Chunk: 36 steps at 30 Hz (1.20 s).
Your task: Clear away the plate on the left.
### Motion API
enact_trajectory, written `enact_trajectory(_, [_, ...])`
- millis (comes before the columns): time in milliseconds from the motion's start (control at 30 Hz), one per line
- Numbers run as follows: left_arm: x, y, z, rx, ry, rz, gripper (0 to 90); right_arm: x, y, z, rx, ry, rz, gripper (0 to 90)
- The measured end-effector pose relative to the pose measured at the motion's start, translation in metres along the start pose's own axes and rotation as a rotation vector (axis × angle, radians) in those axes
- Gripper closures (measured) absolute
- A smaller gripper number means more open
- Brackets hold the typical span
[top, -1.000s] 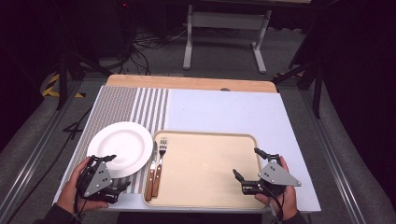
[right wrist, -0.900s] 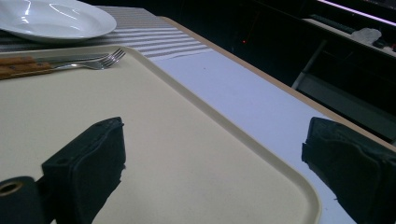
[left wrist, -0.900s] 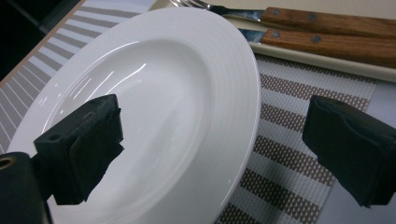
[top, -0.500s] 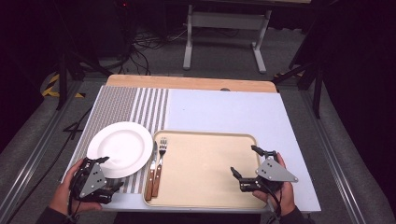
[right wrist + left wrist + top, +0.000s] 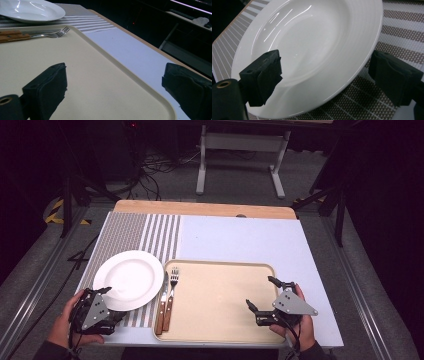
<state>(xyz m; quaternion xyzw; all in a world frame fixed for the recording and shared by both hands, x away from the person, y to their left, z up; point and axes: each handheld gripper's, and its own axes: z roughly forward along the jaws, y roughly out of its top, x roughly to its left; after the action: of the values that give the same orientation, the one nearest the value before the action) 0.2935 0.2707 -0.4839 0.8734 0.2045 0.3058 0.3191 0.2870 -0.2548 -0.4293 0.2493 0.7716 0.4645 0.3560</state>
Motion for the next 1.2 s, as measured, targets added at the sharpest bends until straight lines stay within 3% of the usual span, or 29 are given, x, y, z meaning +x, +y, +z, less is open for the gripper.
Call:
enact_trajectory(133, [0.001, -0.004, 0.001, 0.027, 0.025, 0.011, 15.3, 0.002, 0.0, -0.002, 0.001, -0.002, -0.004, 6.5])
enact_trajectory(300, [0.001, -0.006, 0.002, 0.019, 0.032, 0.015, 15.0, 0.002, 0.001, -0.004, -0.002, -0.007, -0.008, 6.5])
enact_trajectory(600, [0.004, -0.005, 0.007, 0.032, 0.117, 0.095, 16.8, 0.006, 0.0, 0.001, 0.013, 0.007, -0.019, 6.5])
enact_trajectory(733, [0.007, -0.007, 0.01, 0.011, 0.128, 0.091, 18.0, 0.005, -0.001, 0.001, 0.016, 0.005, -0.016, 6.5])
enact_trajectory(1000, [0.002, -0.002, 0.014, 0.022, 0.17, 0.186, 20.9, 0.007, -0.001, 0.004, 0.024, 0.016, -0.02, 6.5])
enact_trajectory(1133, [-0.002, 0.0, 0.014, 0.029, 0.164, 0.232, 30.3, 0.01, 0.0, 0.005, 0.03, 0.021, -0.03, 6.5])
enact_trajectory(1200, [-0.005, 0.001, 0.016, 0.031, 0.157, 0.26, 40.5, 0.01, 0.0, 0.006, 0.031, 0.022, -0.03, 6.5])
